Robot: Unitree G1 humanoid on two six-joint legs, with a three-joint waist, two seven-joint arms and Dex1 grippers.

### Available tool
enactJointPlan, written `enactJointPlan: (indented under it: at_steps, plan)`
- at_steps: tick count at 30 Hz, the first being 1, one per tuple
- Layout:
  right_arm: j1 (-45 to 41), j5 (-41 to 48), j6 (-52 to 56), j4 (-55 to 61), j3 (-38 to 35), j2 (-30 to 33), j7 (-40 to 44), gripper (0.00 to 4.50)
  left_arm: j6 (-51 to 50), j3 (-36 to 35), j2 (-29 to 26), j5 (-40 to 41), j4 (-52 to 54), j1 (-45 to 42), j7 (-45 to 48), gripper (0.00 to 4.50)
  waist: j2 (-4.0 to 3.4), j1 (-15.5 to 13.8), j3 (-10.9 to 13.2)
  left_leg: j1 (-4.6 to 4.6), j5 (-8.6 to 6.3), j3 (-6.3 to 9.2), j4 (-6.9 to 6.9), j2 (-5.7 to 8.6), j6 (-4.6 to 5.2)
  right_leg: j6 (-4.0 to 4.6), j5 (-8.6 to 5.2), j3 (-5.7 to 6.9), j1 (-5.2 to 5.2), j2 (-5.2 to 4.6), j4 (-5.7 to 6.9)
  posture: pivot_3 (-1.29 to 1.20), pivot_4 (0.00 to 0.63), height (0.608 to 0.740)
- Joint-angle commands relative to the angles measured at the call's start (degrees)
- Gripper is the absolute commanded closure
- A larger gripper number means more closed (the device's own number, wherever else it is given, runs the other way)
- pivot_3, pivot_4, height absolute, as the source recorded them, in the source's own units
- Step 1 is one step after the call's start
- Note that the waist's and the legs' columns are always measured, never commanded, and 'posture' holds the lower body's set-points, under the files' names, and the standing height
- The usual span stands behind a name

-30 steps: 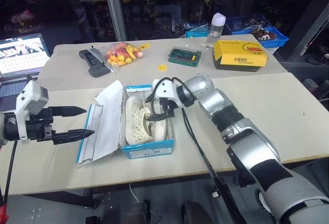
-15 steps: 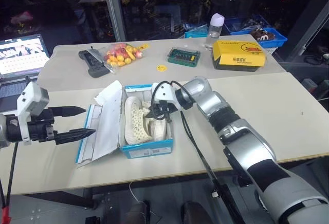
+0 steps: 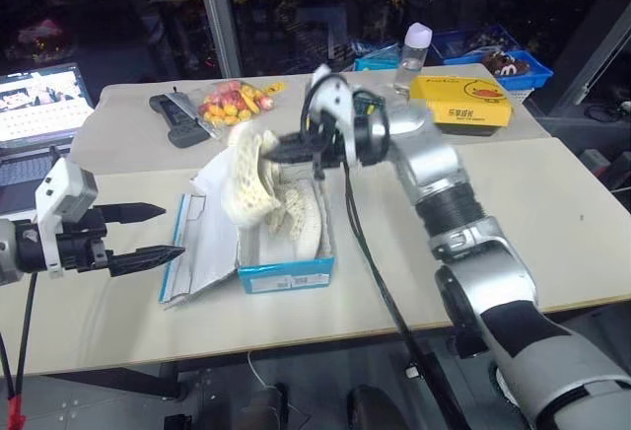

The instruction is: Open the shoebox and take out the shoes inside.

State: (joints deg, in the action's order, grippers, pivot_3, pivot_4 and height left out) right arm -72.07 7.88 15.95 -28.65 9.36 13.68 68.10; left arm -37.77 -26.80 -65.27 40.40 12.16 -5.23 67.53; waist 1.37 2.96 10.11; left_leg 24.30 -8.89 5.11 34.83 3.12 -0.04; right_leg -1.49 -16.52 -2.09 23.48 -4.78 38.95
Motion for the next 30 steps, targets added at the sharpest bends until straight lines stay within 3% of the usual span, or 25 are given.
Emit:
enactJointPlan:
  at_steps: [1, 5, 9, 12, 15, 18, 23, 27, 30]
  plan:
    - [0.4, 2.3, 3.4, 5.6, -1.3, 0.2, -1.6, 4.15, 0.5, -0.5, -0.3, -0.4, 0.4, -0.8, 0.1, 0.00, 0.00, 0.1, 0.0, -0.01, 0.00, -0.01, 0.00, 0.00, 0.00, 0.00, 0.00, -0.01, 0.00, 0.00, 0.01, 0.00, 0.150, 0.740]
    - [0.4, 3.0, 5.7, 6.3, -4.0, 3.5, -3.2, 4.15, 0.5, 0.1, -0.2, -0.4, 0.5, -1.4, -0.1, 0.00, 0.00, -0.1, 0.0, 0.00, 0.00, -0.02, 0.03, 0.00, 0.00, 0.00, 0.00, -0.02, 0.00, 0.01, 0.03, 0.00, 0.150, 0.740]
    - [-0.6, 1.9, 4.3, 2.4, -6.0, 12.5, -2.7, 4.15, 0.4, 0.4, 0.2, -0.3, 1.0, -1.4, -0.4, 0.00, 0.00, -0.7, 0.0, 0.03, 0.00, -0.04, 0.03, 0.05, 0.00, 0.00, 0.00, 0.02, -0.01, -0.06, -0.02, 0.00, 0.150, 0.740]
    - [-0.3, -2.9, -0.9, -3.1, -3.5, 20.7, -0.9, 4.15, 0.4, 0.8, 0.8, -0.2, 1.3, -1.1, -0.6, 0.00, 0.01, -1.0, 0.0, 0.05, 0.00, -0.08, 0.03, 0.08, 0.00, 0.00, 0.00, 0.07, -0.08, -0.14, -0.13, 0.00, 0.150, 0.740]
    - [1.4, -8.2, -8.1, -7.0, 0.9, 24.7, 0.8, 4.15, 0.5, 1.1, 1.2, -0.3, 1.5, -1.0, -0.9, 0.00, 0.01, -0.5, 0.0, 0.02, 0.00, -0.24, 0.01, 0.07, 0.01, 0.00, 0.00, 0.02, -0.13, -0.16, -0.23, 0.00, 0.150, 0.740]
    - [3.2, -14.6, -15.5, -11.6, 5.4, 26.8, -0.4, 4.15, 0.4, 1.4, 1.5, -0.3, 1.7, -1.2, -1.1, 0.00, 0.02, 0.8, 0.0, -0.07, -0.02, -0.42, -0.01, -0.07, 0.04, -0.01, 0.00, -0.16, -0.12, -0.02, -0.16, 0.00, 0.150, 0.740]
    - [6.7, -30.2, -28.0, -20.6, 15.8, 28.0, -11.2, 4.15, 0.1, 1.5, 1.6, -0.1, 1.9, -1.3, -1.4, 0.00, 0.00, 1.3, 0.0, -0.12, -0.02, -0.52, 0.03, -0.08, 0.05, -0.01, 0.00, -0.30, -0.10, 0.04, -0.05, 0.00, 0.150, 0.740]
    - [6.5, -32.8, -29.8, -24.1, 16.6, 26.6, -14.3, 4.15, -0.2, 1.6, 1.4, 0.0, 2.0, -1.6, -1.5, 0.00, 0.01, 1.6, 0.0, -0.15, -0.02, -0.55, 0.08, -0.17, 0.05, -0.01, 0.00, -0.36, -0.12, 0.12, -0.03, 0.00, 0.150, 0.740]
    - [5.1, -31.6, -28.9, -24.7, 14.5, 26.1, -14.8, 3.19, -0.6, 1.7, 1.3, 0.3, 2.1, -1.9, -1.6, 0.00, 0.01, 1.6, 0.0, -0.24, -0.02, -0.55, 0.12, -0.21, 0.05, -0.01, 0.00, -0.36, -0.25, 0.15, -0.02, 0.00, 0.150, 0.740]
